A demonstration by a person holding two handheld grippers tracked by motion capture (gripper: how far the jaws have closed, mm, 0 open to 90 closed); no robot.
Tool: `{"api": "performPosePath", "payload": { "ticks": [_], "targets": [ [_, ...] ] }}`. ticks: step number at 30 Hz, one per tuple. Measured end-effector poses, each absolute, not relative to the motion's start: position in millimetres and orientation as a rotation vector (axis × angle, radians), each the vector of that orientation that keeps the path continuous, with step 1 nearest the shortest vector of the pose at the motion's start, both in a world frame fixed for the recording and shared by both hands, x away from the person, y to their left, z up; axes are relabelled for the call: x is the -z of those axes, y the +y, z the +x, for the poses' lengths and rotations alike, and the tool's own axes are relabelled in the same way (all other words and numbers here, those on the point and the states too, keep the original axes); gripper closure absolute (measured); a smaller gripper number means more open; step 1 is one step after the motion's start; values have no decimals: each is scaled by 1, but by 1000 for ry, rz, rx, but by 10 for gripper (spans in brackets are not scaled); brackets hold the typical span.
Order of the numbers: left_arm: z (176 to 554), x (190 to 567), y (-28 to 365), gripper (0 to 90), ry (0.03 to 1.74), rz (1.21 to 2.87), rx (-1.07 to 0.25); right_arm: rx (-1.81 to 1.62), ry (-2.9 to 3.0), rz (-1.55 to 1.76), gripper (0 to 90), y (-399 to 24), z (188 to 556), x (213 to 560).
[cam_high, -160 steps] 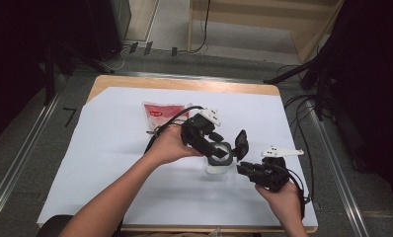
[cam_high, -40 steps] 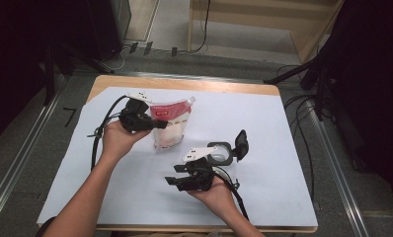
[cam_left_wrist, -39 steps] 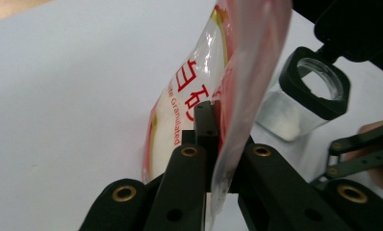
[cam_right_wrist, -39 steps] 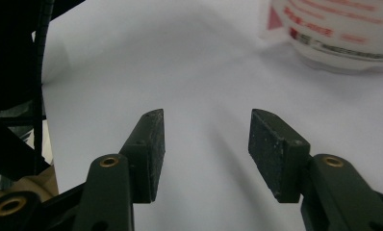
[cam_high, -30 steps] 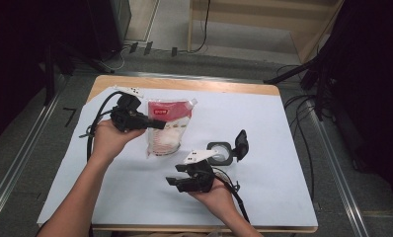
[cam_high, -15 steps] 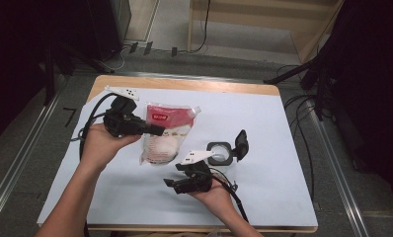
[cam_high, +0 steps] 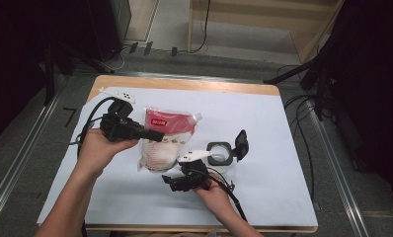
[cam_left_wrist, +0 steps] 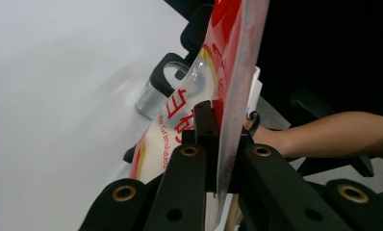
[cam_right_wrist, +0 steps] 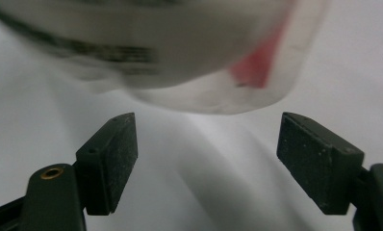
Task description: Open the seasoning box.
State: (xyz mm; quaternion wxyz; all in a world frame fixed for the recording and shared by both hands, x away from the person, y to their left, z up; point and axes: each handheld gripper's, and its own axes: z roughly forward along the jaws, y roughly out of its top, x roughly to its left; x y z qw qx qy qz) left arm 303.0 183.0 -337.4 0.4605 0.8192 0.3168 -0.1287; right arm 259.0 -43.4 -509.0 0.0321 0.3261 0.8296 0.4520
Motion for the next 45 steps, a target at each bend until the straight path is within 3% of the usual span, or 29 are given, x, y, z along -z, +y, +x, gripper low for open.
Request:
{"api": "performPosePath", "payload": {
  "ticks": [18, 21, 26, 29, 40, 45],
  "targets": [
    [302, 339, 184, 900, 807, 1928, 536, -1484, 2407, 1087, 251, -54, 263, 509],
    [304, 343, 183, 900, 830, 1929, 536, -1509, 2403, 1054, 314, -53, 259, 506],
    [306, 345, 183, 900, 853, 1922, 523, -1461, 2436, 975, 325, -47, 252, 504],
    [306, 346, 182, 900, 856, 1922, 508, -1479, 2488, 913, 392, -44, 248, 500],
    [307, 348, 182, 900, 871, 1885, 468, -1542, 2566, 816, 347, -43, 244, 493],
    [306, 348, 178, 900, 907, 1951, 389, -1527, 2568, 742, 337, -40, 240, 492]
  ]
}}
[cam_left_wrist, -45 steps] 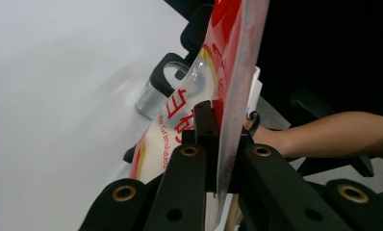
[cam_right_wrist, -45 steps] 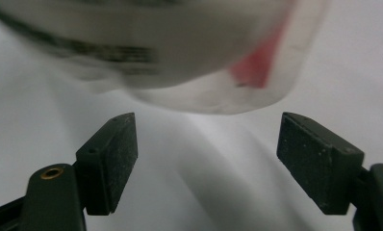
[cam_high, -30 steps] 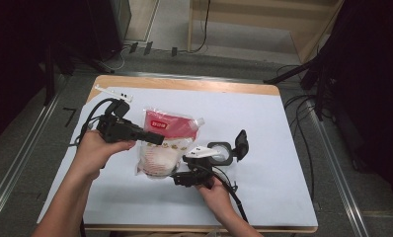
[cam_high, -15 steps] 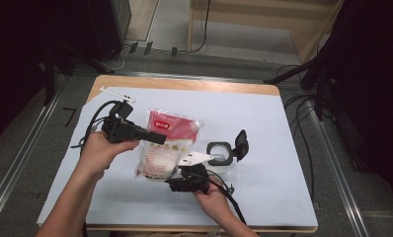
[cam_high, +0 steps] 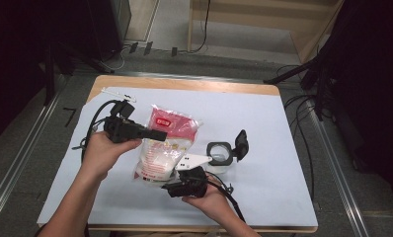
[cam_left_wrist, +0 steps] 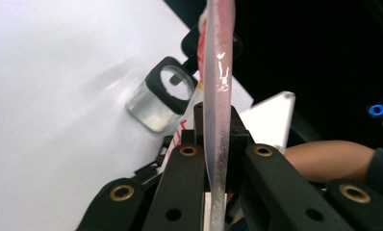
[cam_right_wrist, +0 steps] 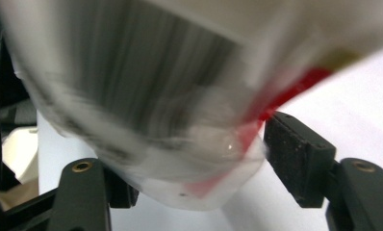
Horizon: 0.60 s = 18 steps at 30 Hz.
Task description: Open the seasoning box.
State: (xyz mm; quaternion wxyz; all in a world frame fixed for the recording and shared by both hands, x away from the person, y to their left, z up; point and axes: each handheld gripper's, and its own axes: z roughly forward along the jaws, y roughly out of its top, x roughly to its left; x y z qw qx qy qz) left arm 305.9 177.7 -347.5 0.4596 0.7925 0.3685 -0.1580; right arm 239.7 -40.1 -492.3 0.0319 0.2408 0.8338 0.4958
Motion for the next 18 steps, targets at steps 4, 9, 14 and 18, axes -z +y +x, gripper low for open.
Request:
{"api": "performPosePath", "payload": {
  "ticks": [4, 9, 14, 18],
  "targets": [
    [304, 352, 165, 898, 894, 1986, 391, -1473, 2554, 570, 326, -39, 228, 488],
    [300, 352, 151, 893, 865, 1998, 343, -1476, 2586, 605, 409, -37, 223, 486],
    [297, 354, 145, 882, 868, 1985, 299, -1482, 2595, 643, 470, -38, 223, 488],
    [296, 359, 136, 864, 828, 1993, 254, -1499, 2601, 679, 475, -39, 225, 488]
  ]
}}
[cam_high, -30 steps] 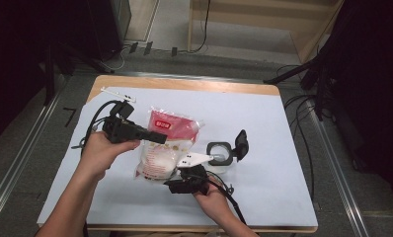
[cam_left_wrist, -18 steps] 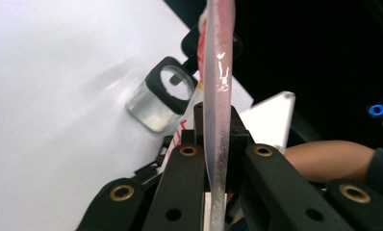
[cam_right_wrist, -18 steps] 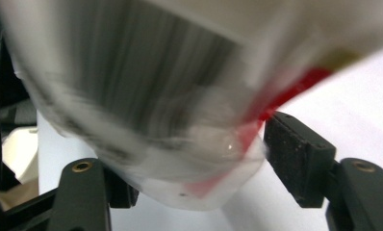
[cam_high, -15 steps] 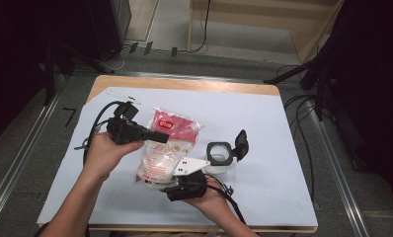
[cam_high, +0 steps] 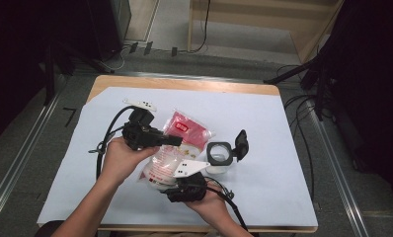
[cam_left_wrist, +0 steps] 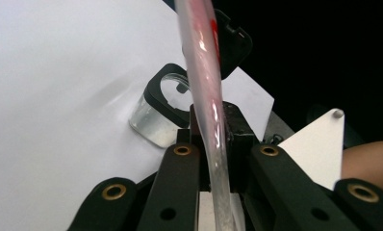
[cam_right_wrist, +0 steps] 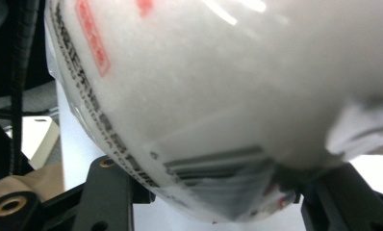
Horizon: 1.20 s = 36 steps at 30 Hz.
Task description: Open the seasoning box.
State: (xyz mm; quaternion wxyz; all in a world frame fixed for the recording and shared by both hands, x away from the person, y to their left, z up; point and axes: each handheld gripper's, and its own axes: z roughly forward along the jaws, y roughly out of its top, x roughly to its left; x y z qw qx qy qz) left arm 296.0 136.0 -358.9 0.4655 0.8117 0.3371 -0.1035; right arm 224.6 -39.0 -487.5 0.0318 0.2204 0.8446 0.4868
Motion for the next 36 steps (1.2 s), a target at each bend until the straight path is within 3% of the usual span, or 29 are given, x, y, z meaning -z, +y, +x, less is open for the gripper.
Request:
{"api": "performPosePath", "payload": {
  "ticks": [6, 18, 23, 30, 34, 36],
  "targets": [
    [293, 362, 127, 837, 763, 2025, 166, -1535, 2613, 714, 484, -40, 225, 483],
    [288, 367, 108, 834, 773, 2005, 196, -1570, 2607, 741, 423, -36, 218, 474],
    [288, 372, 102, 816, 747, 2036, 223, -1566, 2616, 752, 497, -36, 216, 473],
    [290, 373, 102, 682, 749, 2025, 254, -1625, 2593, 818, 513, -42, 220, 471],
    [290, 372, 105, 658, 755, 2002, 261, -1649, 2586, 836, 514, -46, 222, 470],
    [290, 371, 105, 695, 775, 2008, 268, -1639, 2588, 830, 518, -46, 222, 471]
  ]
}}
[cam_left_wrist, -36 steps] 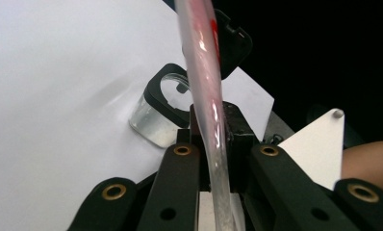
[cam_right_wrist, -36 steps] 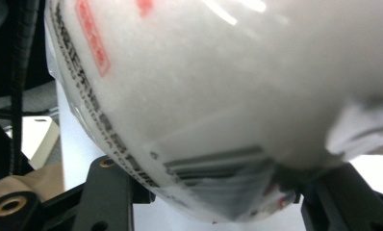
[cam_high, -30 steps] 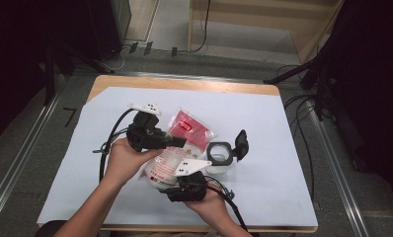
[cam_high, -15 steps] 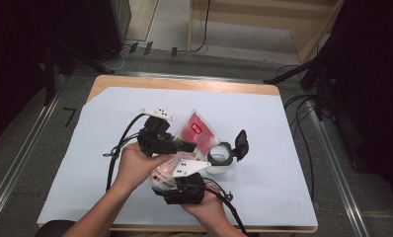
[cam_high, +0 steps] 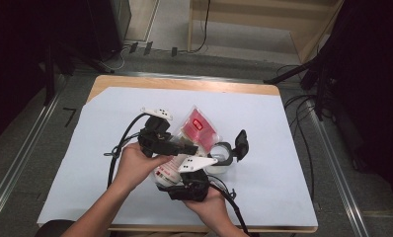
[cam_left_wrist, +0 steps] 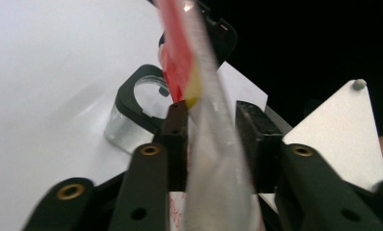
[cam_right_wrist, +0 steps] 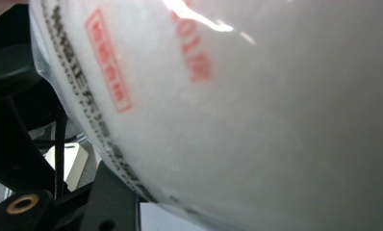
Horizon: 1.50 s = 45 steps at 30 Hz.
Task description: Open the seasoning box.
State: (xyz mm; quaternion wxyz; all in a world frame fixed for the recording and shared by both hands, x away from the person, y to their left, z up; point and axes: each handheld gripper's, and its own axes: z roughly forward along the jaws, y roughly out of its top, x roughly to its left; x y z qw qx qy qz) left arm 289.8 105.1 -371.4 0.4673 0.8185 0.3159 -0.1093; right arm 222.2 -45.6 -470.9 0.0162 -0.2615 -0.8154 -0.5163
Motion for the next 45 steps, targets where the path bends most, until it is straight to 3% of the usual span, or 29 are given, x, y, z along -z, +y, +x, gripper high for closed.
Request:
{"api": "performPosePath", "payload": {
  "ticks": [4, 9, 14, 21, 31, 45],
  "targets": [
    [288, 372, 101, 794, 807, 2019, 238, 1578, -2584, -789, 514, -41, 218, 472],
    [289, 373, 97, 796, 848, 1998, 257, 1575, -2629, -803, 488, -38, 215, 471],
    [293, 374, 95, 763, 867, 1994, 285, 1568, -2597, -844, 556, -41, 216, 473],
    [289, 364, 99, 699, 879, 1989, 274, 1640, -2490, -883, 581, -51, 220, 470],
    [288, 364, 93, 856, 868, 2120, 215, 1635, -2455, -875, 595, -51, 218, 471],
    [313, 347, 81, 846, 910, 2114, 344, 1630, -2562, -870, 593, -46, 225, 453]
  ]
}}
